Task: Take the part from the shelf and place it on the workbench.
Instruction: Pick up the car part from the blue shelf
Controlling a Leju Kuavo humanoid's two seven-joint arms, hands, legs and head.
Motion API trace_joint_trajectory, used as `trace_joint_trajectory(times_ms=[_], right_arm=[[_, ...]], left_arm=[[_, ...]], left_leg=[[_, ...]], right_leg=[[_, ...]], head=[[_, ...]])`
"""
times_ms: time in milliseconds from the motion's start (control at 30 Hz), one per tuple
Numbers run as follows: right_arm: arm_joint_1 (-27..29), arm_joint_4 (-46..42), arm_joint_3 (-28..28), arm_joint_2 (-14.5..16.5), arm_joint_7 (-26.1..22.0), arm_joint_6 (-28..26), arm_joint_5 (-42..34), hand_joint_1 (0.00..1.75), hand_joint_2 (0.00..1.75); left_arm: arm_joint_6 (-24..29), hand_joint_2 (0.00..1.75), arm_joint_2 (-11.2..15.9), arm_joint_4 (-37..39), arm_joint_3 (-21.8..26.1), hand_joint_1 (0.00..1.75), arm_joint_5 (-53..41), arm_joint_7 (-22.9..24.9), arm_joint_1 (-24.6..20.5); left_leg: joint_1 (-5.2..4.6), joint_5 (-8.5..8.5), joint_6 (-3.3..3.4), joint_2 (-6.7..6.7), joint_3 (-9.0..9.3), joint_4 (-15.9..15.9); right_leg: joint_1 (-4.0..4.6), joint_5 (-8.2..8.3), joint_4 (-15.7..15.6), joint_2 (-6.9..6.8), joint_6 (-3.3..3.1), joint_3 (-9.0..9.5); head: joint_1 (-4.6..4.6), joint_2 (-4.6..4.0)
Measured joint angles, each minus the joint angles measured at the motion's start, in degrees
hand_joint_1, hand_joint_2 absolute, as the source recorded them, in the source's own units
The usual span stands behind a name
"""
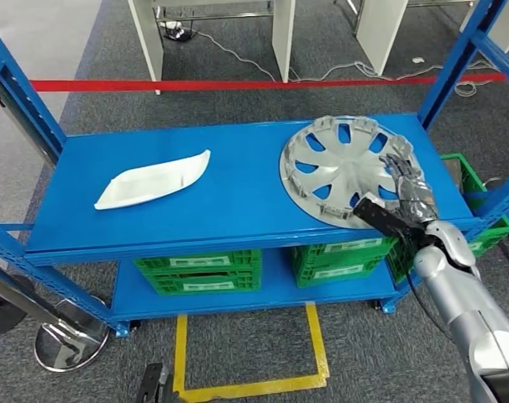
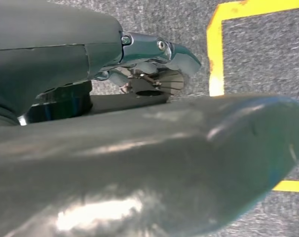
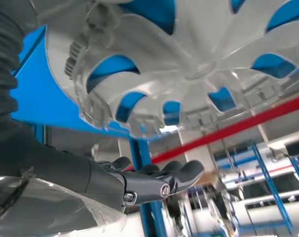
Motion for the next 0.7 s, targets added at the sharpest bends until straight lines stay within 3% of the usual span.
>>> trace_joint_trajectory(times_ms=[67,133,200,267,300,333,400,467,533,633,700], right_arm=[[-0.37,0.04,-0.35,-0.02,-0.79,2.64,-2.39,0.0,0.0],[-0.71,-0.1,-0.83,-0.03,-1.41,5.33,-4.92,0.0,0.0],[-1.14,-0.27,-1.36,-0.03,-1.81,7.49,-6.77,0.0,0.0],[-1.38,-0.31,-1.72,-0.03,-2.1,8.75,-7.7,0.0,0.0],[-1.4,-0.31,-1.8,-0.03,-2.19,9.03,-7.9,0.0,0.0],[-1.4,-0.31,-1.84,-0.03,-2.23,9.17,-8.01,0.0,0.0],[-1.52,-0.38,-1.88,-0.03,-2.34,9.7,-8.46,0.0,0.0],[-1.9,-0.43,-1.91,-0.03,-2.67,11.1,-9.66,0.0,0.87],[-2.22,-0.39,-1.89,-0.03,-3.49,13.04,-11.21,0.0,1.75],[-2.41,-0.34,-1.6,0.02,-5.23,15.49,-12.32,0.0,1.75],[-2.59,-0.22,-1.39,0.03,-5.75,16.48,-12.29,0.0,1.75]], left_arm=[[0.11,0.0,0.02,0.0,0.04,0.0,-0.16,0.66,0.01],[0.22,0.0,0.05,0.0,0.07,0.0,-0.38,1.23,0.0],[0.26,0.0,0.07,0.0,0.08,0.0,-0.54,1.58,0.01],[0.27,0.0,0.11,0.0,0.09,0.0,-0.62,1.77,0.06],[0.28,0.0,0.14,0.0,0.09,0.0,-0.66,1.8,0.07],[0.28,0.0,0.17,0.0,0.09,0.0,-0.71,1.8,0.08],[0.28,0.0,0.2,0.0,0.09,0.0,-0.85,1.82,0.1],[0.28,0.0,0.21,0.0,0.09,0.0,-1.04,1.92,0.1],[0.37,0.0,0.21,0.0,0.09,0.0,-1.51,1.98,0.15],[0.79,0.0,0.17,0.0,0.09,0.0,-2.09,1.34,0.16],[0.93,0.0,0.14,0.0,0.09,0.0,-2.02,0.85,0.13]], left_leg=[[0.0,-0.03,-0.48,-0.04,-0.18,0.12],[0.08,-1.4,-1.05,-0.06,-0.78,1.83],[0.15,-4.49,-1.5,-0.05,-3.22,7.51],[0.15,-6.84,-1.52,-0.06,-6.29,14.05],[0.12,-6.65,-1.37,-0.06,-6.93,15.27],[0.07,-5.41,-1.09,-0.07,-6.62,14.39],[-0.16,-1.45,-0.15,-0.09,-3.91,8.04],[-0.41,0.53,0.67,-0.1,-1.46,2.34],[-0.53,0.34,0.9,-0.12,-0.88,0.68],[-0.13,0.7,1.3,-0.11,-0.41,-0.32],[0.08,0.92,1.57,-0.11,-0.16,-0.67]], right_leg=[[-0.01,0.06,-0.07,0.02,-0.8,-0.02],[-0.13,0.13,-0.14,-0.05,-1.49,0.07],[-0.11,0.13,-0.18,-0.12,-1.96,0.15],[0.09,0.07,-0.17,-0.14,-2.19,0.19],[0.23,0.04,-0.16,-0.13,-2.25,0.24],[0.37,0.0,-0.16,-0.1,-2.3,0.33],[0.63,-0.09,-0.16,-0.04,-2.36,0.55],[0.92,-0.16,-0.07,-0.02,-2.18,0.43],[0.97,-0.07,-0.09,-0.08,-1.77,0.13],[0.84,-1.06,1.06,-0.17,-0.95,-0.68],[0.67,-3.99,6.45,-0.15,-0.43,-3.27]], head=[[0.0,0.0],[-0.18,0.0],[-0.36,0.0],[-0.37,0.0],[-0.37,0.0],[-0.38,0.0],[-0.36,0.0],[-0.32,0.0],[-0.28,0.0],[-0.19,0.0],[0.01,0.0]])
